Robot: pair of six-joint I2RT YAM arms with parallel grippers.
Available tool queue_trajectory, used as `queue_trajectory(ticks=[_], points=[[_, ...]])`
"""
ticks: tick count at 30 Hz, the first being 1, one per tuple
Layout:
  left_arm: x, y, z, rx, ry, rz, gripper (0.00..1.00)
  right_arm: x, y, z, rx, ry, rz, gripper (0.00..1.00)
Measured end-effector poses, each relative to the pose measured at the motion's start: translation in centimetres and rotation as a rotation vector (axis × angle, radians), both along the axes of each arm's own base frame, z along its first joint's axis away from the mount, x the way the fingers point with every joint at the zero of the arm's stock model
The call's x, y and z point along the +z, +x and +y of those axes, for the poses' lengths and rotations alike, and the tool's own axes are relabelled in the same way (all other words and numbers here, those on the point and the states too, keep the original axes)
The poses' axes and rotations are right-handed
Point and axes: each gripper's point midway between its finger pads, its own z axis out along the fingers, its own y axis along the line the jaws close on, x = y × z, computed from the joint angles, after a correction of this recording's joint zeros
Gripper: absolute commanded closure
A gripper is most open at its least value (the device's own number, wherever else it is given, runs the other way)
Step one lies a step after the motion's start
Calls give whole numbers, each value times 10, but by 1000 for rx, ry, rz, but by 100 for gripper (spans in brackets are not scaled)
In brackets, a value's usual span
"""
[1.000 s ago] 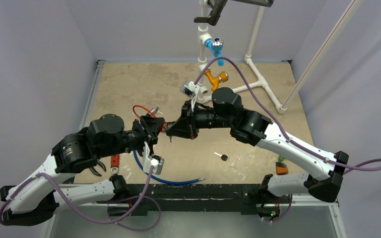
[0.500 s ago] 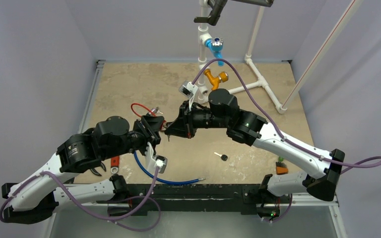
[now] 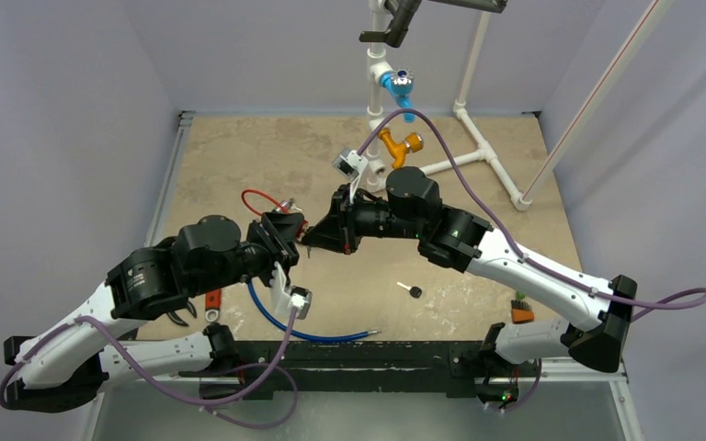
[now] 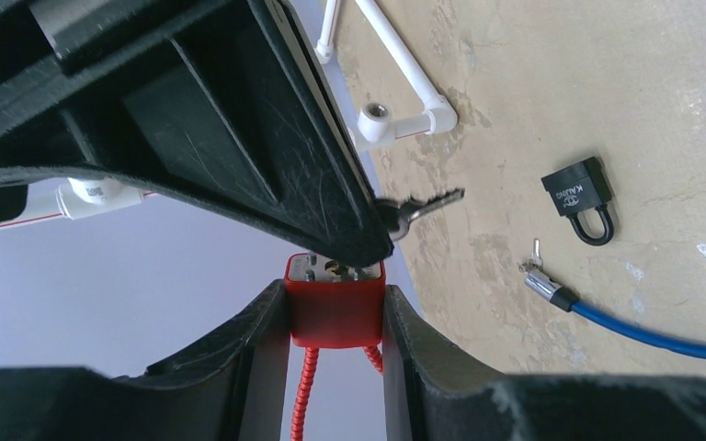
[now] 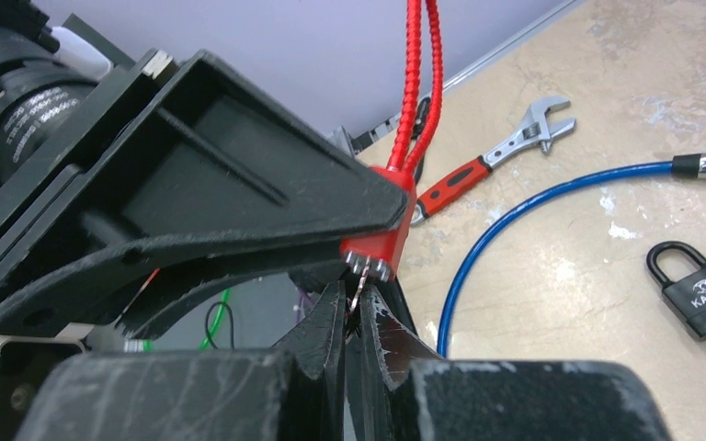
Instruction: Unlock with the key
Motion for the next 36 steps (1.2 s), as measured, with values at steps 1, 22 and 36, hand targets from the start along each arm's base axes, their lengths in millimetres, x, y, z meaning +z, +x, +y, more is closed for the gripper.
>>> queue_trajectory(ticks=[1,22,36], points=[[0,0,0,0,0,0,100,0,2,1,-8,4,-2,100],[5,-10,6,-2,16,51,100,3,1,10,-7,19,14,100],[1,-12,8,13,7,90,100,7,-7,13,-4,-16,33,48]])
